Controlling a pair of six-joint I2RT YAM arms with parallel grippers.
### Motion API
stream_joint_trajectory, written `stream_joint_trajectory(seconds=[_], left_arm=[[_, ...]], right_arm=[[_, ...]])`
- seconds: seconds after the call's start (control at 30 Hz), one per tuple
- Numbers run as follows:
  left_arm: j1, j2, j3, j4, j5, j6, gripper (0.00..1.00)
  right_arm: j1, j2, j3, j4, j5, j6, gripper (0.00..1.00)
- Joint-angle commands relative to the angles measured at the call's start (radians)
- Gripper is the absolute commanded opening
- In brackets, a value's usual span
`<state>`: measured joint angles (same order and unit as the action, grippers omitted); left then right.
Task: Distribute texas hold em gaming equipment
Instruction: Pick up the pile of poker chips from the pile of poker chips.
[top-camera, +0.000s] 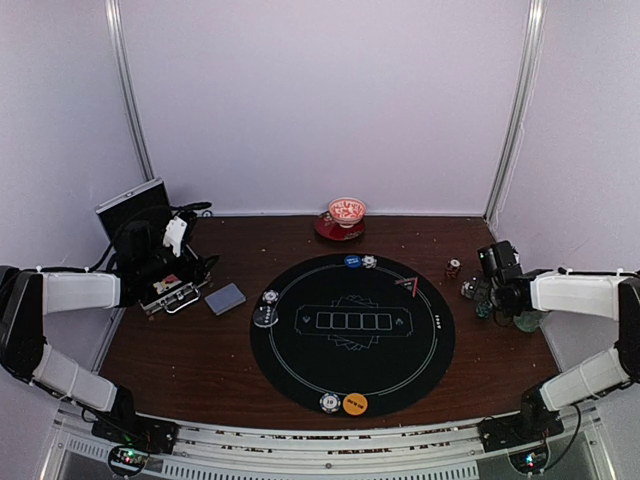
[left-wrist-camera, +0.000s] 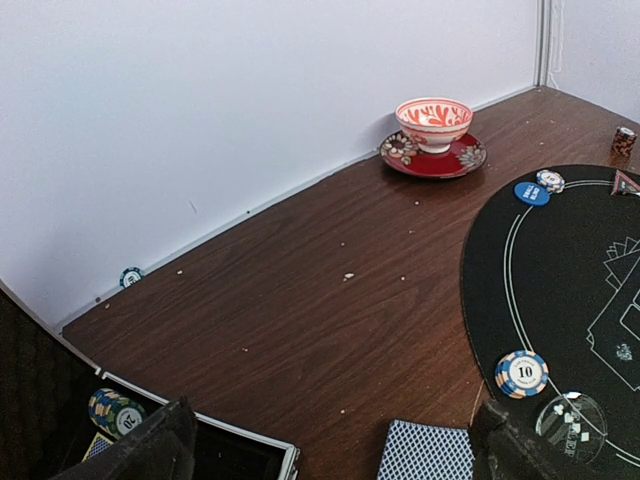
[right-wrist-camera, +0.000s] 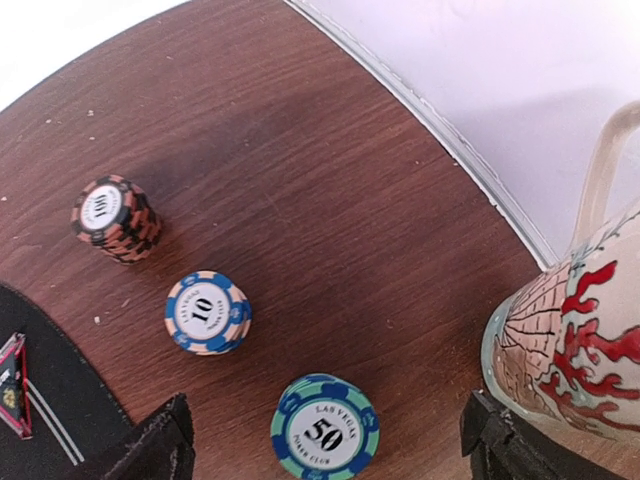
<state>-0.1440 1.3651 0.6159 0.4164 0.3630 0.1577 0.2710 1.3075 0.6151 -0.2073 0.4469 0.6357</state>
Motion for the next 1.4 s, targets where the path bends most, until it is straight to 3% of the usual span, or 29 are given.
stream_joint_trajectory(seconds=[0.0,0.43,0.8,1.37], left_arm=[[0.0,-0.012,0.023,0.015,0.019,-0.001,0.98],[0.0,-0.017,0.021,0.018,0.019,-0.004,0.98],[0.001,-0.017,0.021,0.019,0.02,-0.003,0.98],[0.0,-0.017,0.021,0.018,0.021,-0.004,0.98]], right_arm=[[-0.034,0.051,-0.014,0.056,-0.025,0.022,0.92],[-0.058,0.071,-0.04,0.09,-0.044,0.026,0.73],[-0.06,0.105,-0.039,0.1,-0.069,0.023,0.69],[-0.061,0.114,-0.041,0.106,-0.085,0.018,0.52]])
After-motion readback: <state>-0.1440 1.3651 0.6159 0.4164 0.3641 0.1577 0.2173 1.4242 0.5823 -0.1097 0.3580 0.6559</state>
